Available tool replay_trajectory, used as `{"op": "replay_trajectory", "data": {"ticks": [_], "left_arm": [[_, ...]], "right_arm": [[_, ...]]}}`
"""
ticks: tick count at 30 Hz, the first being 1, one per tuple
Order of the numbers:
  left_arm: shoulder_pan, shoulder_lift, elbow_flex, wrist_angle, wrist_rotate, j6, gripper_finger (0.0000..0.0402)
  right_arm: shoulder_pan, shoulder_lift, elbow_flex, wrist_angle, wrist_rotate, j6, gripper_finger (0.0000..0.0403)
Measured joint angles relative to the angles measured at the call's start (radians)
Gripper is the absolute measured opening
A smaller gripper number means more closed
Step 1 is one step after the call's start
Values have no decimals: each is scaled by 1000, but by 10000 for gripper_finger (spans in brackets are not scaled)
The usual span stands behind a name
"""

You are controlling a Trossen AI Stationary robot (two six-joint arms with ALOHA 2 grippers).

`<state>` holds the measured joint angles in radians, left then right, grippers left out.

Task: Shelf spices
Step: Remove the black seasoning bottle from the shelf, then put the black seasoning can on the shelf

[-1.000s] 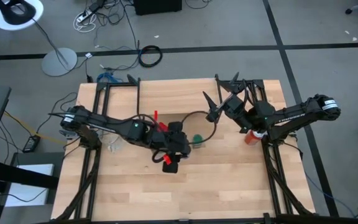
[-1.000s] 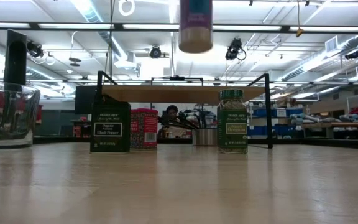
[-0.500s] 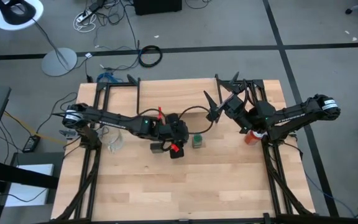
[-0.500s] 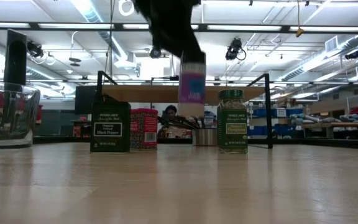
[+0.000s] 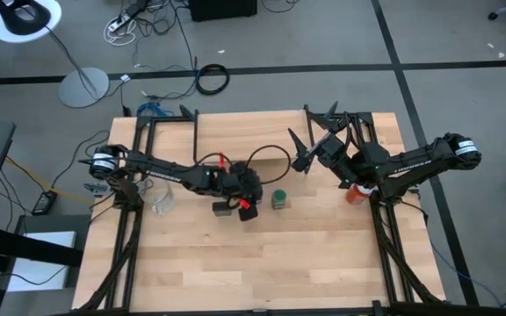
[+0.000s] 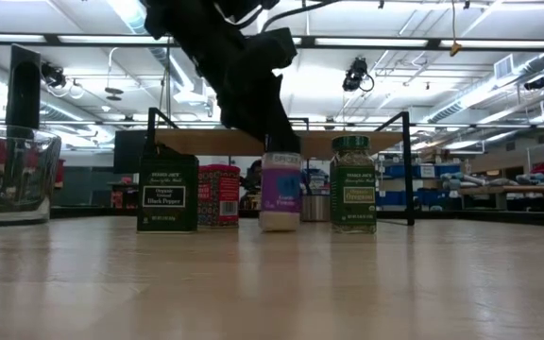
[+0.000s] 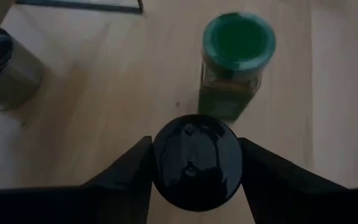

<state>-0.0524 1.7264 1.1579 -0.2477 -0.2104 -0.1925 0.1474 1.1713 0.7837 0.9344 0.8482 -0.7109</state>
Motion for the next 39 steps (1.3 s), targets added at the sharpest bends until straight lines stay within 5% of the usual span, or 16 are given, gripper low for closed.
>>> {"op": "replay_trajectory", "data": {"ticks": [12, 24, 31, 39], "left_arm": [[3, -1, -33, 56, 7, -1, 209], [0, -16, 86, -36, -34, -21, 308], [-5, -121, 397, -395, -246, 57, 313], [-55, -410, 565, -474, -481, 269, 280]], "right_arm": [[-1, 0, 0, 0, 0, 1, 308], [-1, 0, 0, -1, 1, 1, 308], [-1, 0, 0, -7, 6, -3, 308], [-1, 0, 1, -12, 13, -25, 308]]}}
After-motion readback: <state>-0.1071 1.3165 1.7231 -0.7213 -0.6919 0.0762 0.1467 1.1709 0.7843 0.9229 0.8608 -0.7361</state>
